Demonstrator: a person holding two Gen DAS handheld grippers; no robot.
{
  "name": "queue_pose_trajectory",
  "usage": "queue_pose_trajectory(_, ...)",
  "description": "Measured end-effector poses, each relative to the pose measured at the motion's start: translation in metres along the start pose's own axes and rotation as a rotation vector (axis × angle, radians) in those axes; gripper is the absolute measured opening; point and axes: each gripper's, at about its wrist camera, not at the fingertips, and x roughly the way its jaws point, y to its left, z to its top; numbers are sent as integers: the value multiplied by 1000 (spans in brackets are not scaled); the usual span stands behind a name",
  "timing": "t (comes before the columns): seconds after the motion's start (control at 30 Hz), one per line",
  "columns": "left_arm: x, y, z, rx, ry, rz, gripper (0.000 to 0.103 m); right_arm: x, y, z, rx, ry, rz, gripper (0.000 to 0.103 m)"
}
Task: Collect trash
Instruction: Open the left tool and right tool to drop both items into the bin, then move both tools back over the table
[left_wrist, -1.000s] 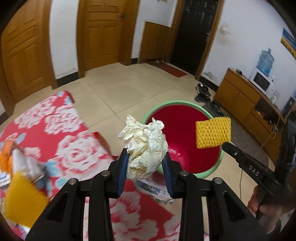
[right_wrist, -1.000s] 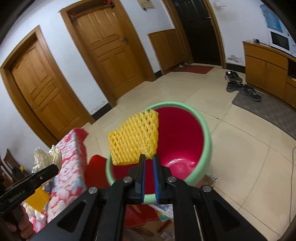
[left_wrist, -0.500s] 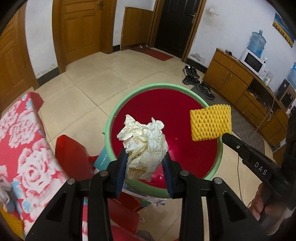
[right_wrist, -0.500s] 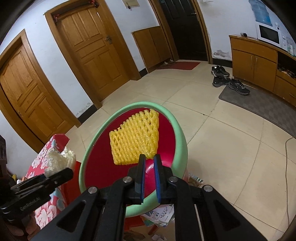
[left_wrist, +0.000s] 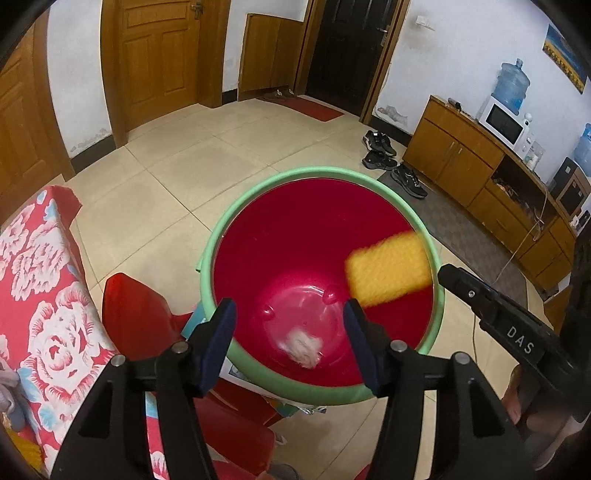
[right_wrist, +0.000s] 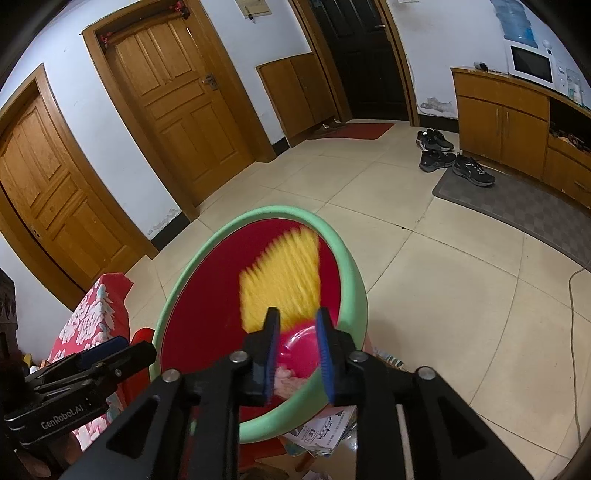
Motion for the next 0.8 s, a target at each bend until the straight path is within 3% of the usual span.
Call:
queue_pose_trajectory(0.17, -4, 2, -2, -11, -3, 9, 60, -4, 1, 0, -11, -9, 6, 44)
queue_pose_trajectory(0.8, -47, 20, -18, -59, -73, 28, 60, -28, 17, -4, -26, -26, 38, 54)
